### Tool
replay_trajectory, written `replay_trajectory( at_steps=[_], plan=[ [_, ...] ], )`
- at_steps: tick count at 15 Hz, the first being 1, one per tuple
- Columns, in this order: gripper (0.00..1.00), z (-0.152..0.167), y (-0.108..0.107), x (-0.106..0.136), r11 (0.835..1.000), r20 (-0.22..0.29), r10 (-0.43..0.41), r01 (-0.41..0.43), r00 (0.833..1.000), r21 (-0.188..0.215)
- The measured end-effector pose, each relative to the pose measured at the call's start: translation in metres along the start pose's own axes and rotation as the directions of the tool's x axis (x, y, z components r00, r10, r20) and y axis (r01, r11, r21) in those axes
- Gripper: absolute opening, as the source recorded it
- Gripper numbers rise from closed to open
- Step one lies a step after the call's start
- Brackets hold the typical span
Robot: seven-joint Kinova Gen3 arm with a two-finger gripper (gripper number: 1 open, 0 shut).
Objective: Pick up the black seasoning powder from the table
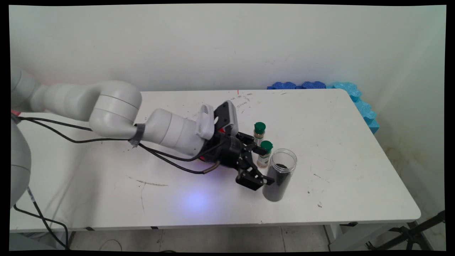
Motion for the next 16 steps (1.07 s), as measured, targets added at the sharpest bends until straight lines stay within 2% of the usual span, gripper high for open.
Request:
replay_trajectory(
  at_steps=[16],
  plan=[
    [1.0,0.036,-0.007,0.005,1.0,-0.009,-0.01,0.01,1.0,-0.019]
  ],
)
